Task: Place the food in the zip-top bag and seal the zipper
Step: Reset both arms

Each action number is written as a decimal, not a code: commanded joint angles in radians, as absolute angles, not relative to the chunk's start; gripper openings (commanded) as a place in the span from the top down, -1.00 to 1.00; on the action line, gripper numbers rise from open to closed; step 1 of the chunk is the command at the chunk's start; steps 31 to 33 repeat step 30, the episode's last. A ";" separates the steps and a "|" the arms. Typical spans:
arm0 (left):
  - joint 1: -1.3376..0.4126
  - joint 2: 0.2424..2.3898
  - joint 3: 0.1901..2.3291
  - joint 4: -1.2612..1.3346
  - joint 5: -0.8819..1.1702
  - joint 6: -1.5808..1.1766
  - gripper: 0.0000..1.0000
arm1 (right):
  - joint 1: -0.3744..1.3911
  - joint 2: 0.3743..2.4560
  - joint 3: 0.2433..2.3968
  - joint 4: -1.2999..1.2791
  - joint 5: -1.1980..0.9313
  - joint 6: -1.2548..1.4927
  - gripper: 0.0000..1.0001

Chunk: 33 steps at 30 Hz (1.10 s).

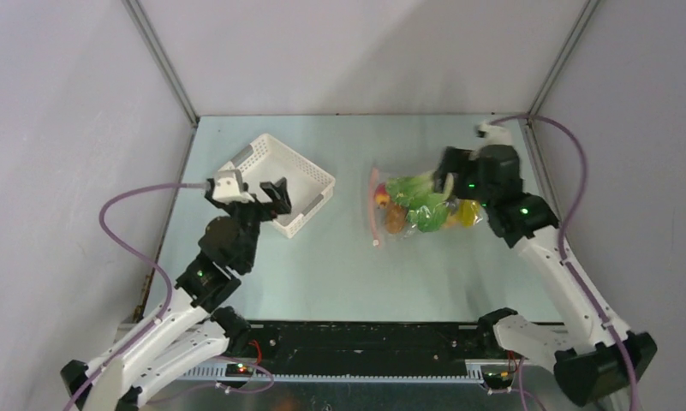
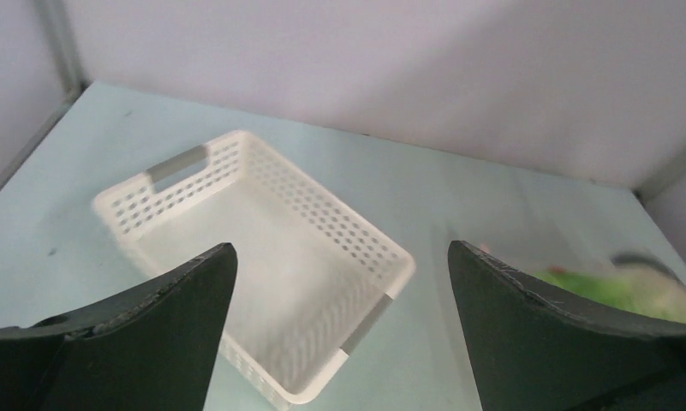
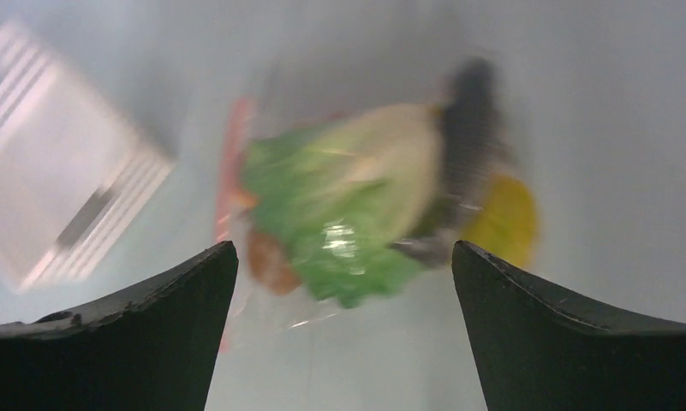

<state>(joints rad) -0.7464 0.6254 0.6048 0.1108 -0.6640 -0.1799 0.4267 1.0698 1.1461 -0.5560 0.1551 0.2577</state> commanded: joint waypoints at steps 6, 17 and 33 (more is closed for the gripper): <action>-0.215 0.750 0.771 -0.354 -0.437 -0.742 -0.99 | -0.018 0.741 0.794 -0.473 0.271 0.527 -0.99; -0.031 0.857 0.802 -0.430 -0.254 -0.737 -0.99 | -0.044 0.550 0.720 -0.526 0.426 0.483 -0.99; -0.031 0.780 0.773 -0.424 -0.298 -0.710 -0.99 | -0.045 0.534 0.709 -0.514 0.428 0.474 -0.99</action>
